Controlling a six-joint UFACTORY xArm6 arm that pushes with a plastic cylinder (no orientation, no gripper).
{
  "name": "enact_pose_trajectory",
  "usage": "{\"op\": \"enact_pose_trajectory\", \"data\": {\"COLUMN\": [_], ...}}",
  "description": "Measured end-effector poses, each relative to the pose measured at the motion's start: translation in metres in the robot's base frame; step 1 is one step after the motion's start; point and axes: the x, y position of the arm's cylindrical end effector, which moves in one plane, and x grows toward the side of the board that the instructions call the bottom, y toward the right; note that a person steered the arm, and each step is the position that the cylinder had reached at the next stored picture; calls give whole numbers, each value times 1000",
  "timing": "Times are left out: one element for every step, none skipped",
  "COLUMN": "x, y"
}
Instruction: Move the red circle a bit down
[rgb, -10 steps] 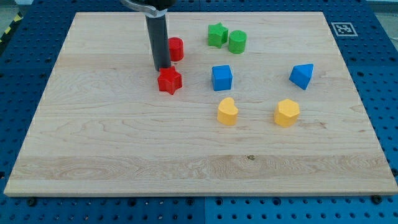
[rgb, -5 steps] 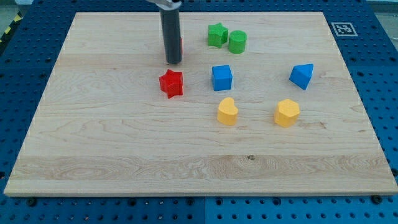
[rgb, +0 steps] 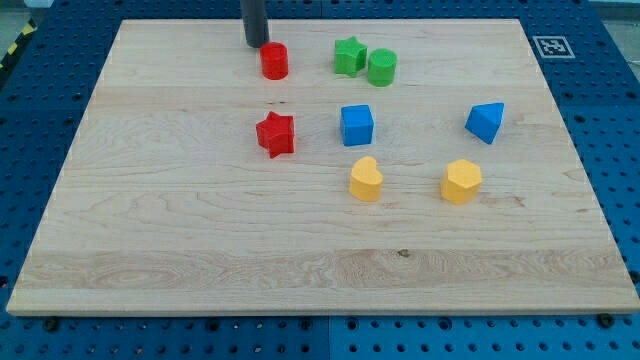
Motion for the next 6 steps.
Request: {"op": "enact_pose_trajectory", "data": {"x": [0,3,10,23,40,52], "y": [-2,11,24,38,54,58]}}
